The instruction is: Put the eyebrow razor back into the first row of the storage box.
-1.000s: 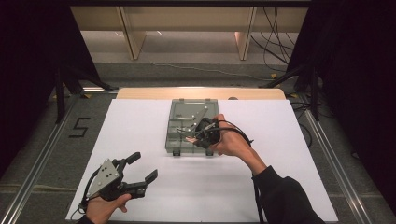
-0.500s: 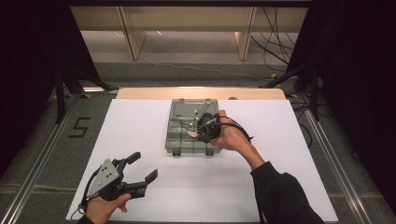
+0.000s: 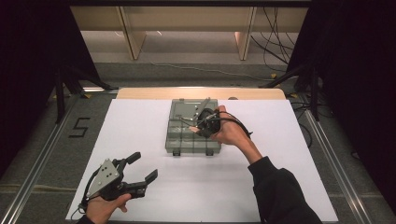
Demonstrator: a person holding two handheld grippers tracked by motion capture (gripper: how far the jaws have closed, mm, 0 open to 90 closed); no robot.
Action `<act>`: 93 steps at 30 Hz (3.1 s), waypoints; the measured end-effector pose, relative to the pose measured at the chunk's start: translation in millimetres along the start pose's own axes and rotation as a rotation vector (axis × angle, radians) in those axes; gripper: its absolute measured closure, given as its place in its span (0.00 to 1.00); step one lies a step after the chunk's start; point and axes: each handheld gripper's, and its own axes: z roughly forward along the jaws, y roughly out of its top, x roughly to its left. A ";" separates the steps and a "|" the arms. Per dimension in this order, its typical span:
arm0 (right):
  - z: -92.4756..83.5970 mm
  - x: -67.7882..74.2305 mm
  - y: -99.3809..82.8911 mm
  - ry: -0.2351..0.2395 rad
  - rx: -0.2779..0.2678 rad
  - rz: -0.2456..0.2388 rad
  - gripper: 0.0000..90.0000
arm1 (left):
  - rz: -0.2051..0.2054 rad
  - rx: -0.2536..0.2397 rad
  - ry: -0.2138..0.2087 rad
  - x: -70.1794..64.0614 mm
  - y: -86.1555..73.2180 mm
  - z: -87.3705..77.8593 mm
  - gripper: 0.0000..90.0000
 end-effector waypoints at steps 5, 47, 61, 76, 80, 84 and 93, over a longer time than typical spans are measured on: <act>1.2 -8.9 -1.5 -0.009 0.010 0.001 0.83 | 0.000 0.000 0.000 0.2 0.0 0.5 0.18; 45.9 -42.7 14.0 -0.002 0.120 -0.029 0.82 | -0.002 0.000 -0.002 0.4 -0.1 0.7 0.18; 61.4 -39.9 15.7 0.008 0.157 -0.030 0.82 | -0.002 -0.002 -0.003 0.5 0.2 0.2 0.18; 67.6 -43.5 14.6 0.008 0.161 -0.052 0.78 | -0.003 -0.002 -0.003 0.6 0.2 0.2 0.18; 65.1 -43.0 15.1 -0.003 0.148 -0.053 0.75 | -0.004 -0.002 -0.002 0.7 0.2 0.2 0.18; 58.4 -39.8 16.7 0.006 0.121 0.001 0.68 | -0.004 -0.007 -0.005 0.8 -0.1 0.8 0.18; 43.5 -41.0 14.7 -0.034 0.084 0.059 0.50 | -0.003 -0.002 -0.001 0.7 0.1 0.3 0.18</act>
